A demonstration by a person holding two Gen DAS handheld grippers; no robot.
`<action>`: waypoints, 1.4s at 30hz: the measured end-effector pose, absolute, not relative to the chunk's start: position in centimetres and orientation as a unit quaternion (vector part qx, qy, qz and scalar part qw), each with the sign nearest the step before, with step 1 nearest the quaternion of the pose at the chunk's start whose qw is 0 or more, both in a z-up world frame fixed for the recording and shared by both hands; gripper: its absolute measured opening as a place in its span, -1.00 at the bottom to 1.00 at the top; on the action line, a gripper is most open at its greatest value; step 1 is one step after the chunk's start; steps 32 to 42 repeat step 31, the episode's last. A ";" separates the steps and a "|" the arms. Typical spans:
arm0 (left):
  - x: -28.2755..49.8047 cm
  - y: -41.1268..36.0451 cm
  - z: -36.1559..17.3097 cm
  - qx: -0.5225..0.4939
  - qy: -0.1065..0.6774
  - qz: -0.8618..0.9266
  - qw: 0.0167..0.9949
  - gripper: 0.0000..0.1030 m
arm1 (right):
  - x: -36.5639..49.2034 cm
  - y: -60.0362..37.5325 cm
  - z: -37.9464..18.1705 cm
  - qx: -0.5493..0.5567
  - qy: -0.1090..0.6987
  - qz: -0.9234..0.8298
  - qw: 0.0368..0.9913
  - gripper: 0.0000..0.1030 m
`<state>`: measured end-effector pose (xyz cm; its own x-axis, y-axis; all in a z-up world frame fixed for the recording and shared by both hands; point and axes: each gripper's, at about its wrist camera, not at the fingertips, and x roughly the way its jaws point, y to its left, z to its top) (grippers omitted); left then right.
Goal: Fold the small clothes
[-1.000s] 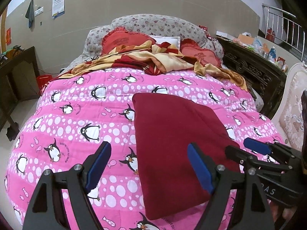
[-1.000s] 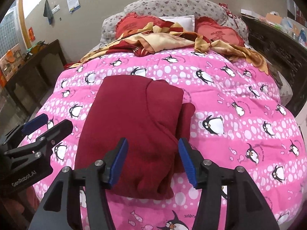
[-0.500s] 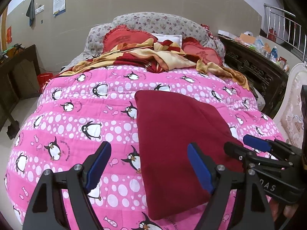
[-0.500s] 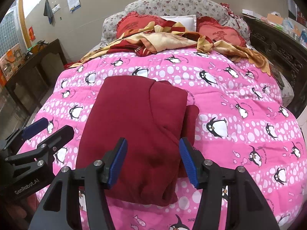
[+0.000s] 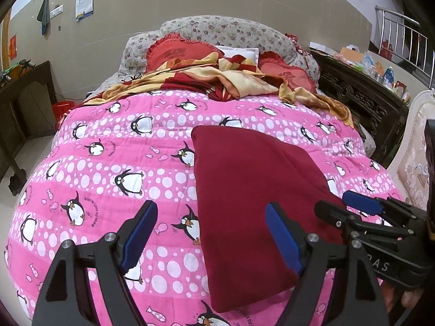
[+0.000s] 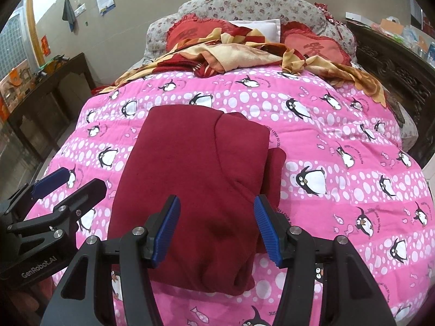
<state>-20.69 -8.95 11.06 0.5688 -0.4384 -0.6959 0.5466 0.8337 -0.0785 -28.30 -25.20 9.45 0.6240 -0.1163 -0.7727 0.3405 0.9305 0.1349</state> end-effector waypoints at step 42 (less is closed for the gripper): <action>-19.6 -8.8 10.2 0.078 0.365 -0.278 0.885 0.66 | -28.3 -26.0 8.7 0.144 0.422 -0.135 0.885 0.32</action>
